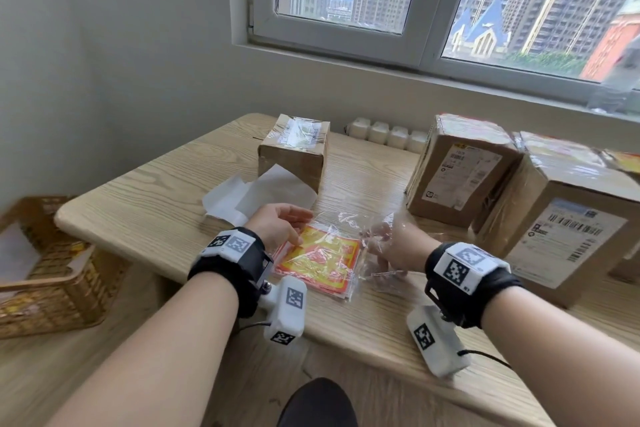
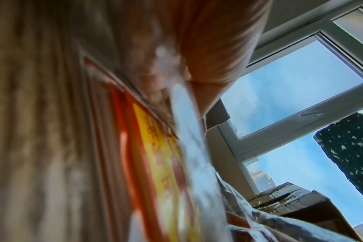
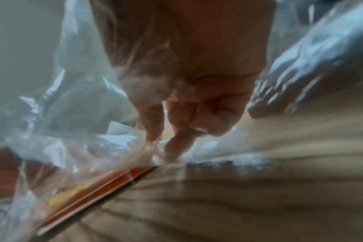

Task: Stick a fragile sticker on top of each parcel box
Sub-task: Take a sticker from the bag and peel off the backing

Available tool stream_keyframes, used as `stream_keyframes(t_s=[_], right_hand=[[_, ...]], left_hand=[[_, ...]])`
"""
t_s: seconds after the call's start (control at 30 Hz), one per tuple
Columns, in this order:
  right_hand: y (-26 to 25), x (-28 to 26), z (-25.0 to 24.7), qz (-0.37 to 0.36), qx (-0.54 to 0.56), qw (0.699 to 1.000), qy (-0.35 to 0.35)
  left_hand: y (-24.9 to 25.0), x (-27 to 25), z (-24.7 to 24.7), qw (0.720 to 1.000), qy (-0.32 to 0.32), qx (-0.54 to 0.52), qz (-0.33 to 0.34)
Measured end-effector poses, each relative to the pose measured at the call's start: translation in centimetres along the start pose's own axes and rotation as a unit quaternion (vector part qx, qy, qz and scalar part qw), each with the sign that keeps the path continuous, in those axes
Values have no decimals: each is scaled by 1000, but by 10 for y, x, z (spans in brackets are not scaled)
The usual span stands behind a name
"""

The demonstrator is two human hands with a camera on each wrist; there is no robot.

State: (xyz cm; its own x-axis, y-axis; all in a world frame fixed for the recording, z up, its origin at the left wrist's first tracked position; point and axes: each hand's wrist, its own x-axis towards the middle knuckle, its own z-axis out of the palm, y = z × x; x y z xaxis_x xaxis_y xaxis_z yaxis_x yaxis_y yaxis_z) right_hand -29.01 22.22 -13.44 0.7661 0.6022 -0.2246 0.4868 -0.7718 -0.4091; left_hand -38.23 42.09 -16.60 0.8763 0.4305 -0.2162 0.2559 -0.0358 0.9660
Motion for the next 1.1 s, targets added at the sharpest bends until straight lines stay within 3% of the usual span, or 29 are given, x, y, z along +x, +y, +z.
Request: stream_keyframes(t_s=[0.13, 0.27, 0.5, 0.7, 0.83, 0.97, 1.1], right_hand=[[-8, 0, 1, -8, 12, 1000, -11], [-7, 12, 3, -16, 10, 998, 55], [-8, 13, 0, -30, -11, 998, 47], [-9, 14, 2, -18, -31, 998, -51], [-9, 19, 5, 8, -4, 997, -70], [-5, 20, 6, 6, 13, 999, -51], [-1, 12, -2, 12, 10, 1000, 26]], left_hand=[[-3, 4, -1, 1000, 0, -10, 0], [-5, 7, 0, 1000, 3, -29, 0], [-4, 6, 1, 999, 11, -35, 0], [-3, 6, 1, 999, 20, -28, 4], [-3, 5, 0, 1000, 15, -21, 0], [-2, 2, -1, 1000, 13, -7, 7], [-1, 3, 0, 1000, 18, 0, 5]])
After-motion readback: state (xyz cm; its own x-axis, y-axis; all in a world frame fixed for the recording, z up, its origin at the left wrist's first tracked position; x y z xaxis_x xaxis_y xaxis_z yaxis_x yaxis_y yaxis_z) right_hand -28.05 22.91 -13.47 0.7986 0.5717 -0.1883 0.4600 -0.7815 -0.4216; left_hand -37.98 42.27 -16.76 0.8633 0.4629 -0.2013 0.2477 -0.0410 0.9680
